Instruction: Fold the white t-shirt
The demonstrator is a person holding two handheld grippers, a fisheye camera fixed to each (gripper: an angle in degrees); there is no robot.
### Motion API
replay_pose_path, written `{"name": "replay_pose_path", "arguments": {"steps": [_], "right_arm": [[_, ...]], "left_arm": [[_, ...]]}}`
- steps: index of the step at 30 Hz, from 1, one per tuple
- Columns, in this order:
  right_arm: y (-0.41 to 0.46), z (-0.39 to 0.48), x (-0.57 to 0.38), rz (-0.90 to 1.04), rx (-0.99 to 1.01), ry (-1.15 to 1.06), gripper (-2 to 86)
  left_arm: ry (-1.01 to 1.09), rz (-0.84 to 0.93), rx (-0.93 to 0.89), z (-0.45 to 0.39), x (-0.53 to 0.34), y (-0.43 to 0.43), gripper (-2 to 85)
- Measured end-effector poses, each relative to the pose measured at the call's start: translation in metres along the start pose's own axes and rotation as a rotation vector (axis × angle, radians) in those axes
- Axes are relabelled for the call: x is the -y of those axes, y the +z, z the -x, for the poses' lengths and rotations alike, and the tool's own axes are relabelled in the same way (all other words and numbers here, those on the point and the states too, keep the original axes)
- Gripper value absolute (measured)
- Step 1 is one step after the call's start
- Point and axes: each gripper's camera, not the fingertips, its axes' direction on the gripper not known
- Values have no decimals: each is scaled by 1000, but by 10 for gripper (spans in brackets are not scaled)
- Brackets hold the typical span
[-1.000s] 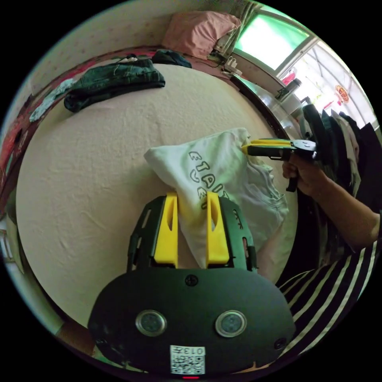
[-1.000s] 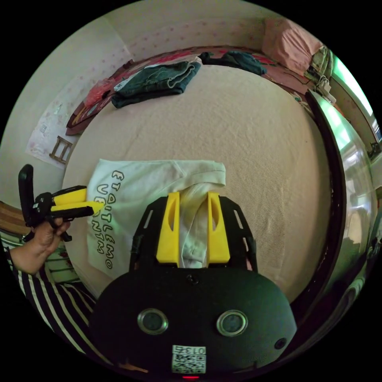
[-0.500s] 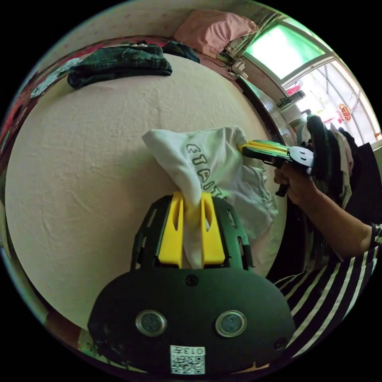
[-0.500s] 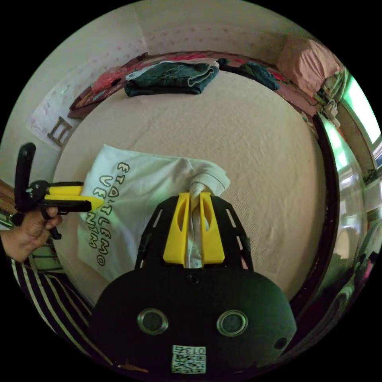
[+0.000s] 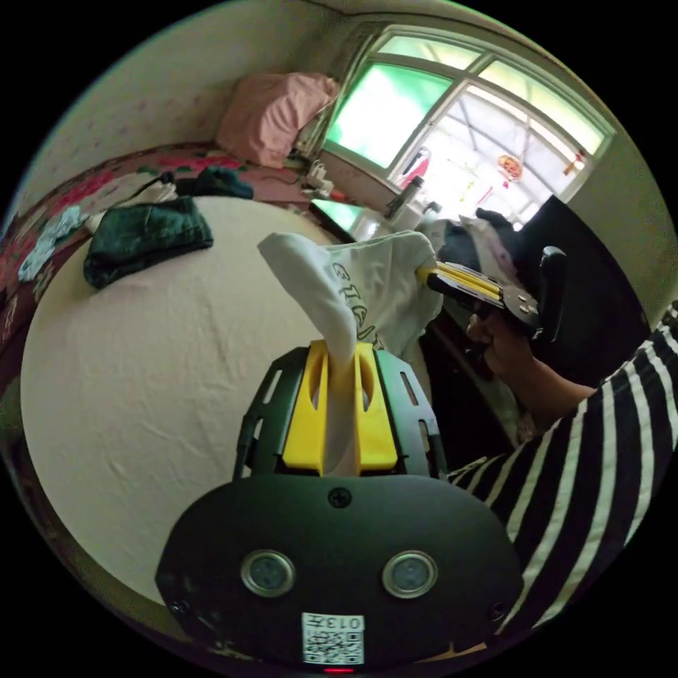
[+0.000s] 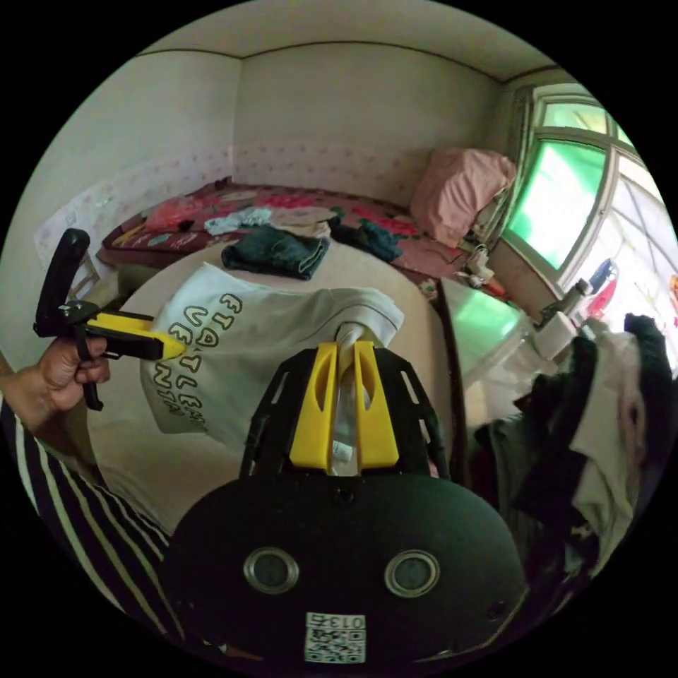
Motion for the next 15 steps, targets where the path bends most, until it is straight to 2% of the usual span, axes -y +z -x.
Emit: {"name": "replay_pose_path", "arguments": {"steps": [7, 15], "right_arm": [[-157, -21, -43, -156, -238, 87, 12], [-309, -82, -65, -166, -521, 143, 14]], "left_arm": [[301, -81, -205, -115, 45, -29, 60], [595, -101, -496, -276, 129, -23, 61]]}}
